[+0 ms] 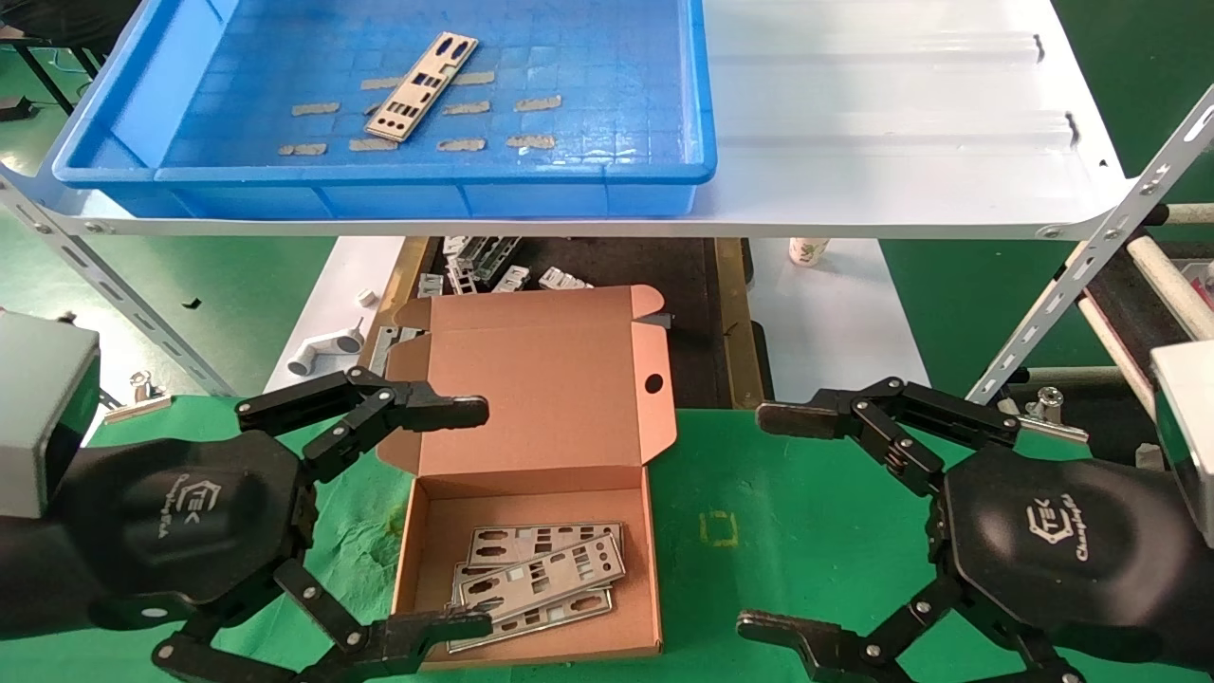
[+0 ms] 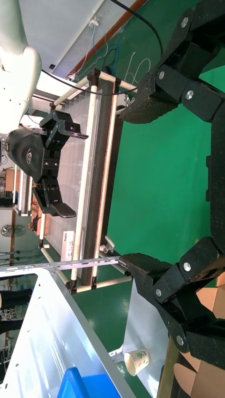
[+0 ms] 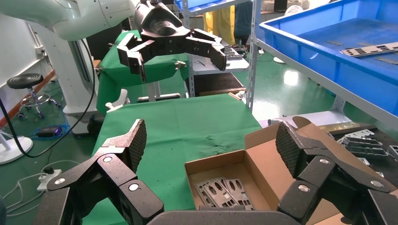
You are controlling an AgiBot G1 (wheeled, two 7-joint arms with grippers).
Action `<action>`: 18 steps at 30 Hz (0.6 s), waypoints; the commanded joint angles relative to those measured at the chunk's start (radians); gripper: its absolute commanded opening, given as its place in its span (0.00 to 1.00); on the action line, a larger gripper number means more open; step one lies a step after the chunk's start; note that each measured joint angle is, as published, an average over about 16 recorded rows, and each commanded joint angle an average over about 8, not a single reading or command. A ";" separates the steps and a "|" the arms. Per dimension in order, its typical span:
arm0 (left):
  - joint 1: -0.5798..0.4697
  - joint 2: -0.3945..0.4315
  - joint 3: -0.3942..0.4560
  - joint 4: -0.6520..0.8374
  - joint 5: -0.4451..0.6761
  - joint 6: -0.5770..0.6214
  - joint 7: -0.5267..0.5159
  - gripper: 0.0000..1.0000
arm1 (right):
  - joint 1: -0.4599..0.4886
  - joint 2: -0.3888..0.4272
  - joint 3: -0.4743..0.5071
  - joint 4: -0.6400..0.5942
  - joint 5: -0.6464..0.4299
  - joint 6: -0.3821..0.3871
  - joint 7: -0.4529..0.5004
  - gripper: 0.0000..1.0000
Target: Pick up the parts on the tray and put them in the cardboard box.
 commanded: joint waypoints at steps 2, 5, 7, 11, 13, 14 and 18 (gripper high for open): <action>0.000 0.000 0.000 0.000 0.000 0.000 0.000 1.00 | 0.000 0.000 0.000 0.000 0.000 0.000 0.000 1.00; 0.000 0.000 0.000 0.000 0.000 0.000 0.000 1.00 | 0.000 0.000 0.000 0.000 0.000 0.000 0.000 1.00; 0.000 0.000 0.000 0.000 0.000 0.000 0.000 1.00 | 0.000 0.000 0.000 0.000 0.000 0.000 0.000 1.00; 0.000 0.000 0.000 0.000 0.000 0.000 0.000 1.00 | 0.000 0.000 0.000 0.000 0.000 0.000 0.000 1.00; 0.000 0.000 0.000 0.000 0.000 0.000 0.000 1.00 | 0.000 0.000 0.000 0.000 0.000 0.000 0.000 1.00; 0.000 0.000 0.000 0.000 0.000 0.000 0.000 1.00 | 0.000 0.000 0.000 0.000 0.000 0.000 0.000 1.00; 0.000 0.000 0.000 0.000 0.000 0.000 0.000 1.00 | 0.000 0.000 0.000 0.000 0.000 0.000 0.000 1.00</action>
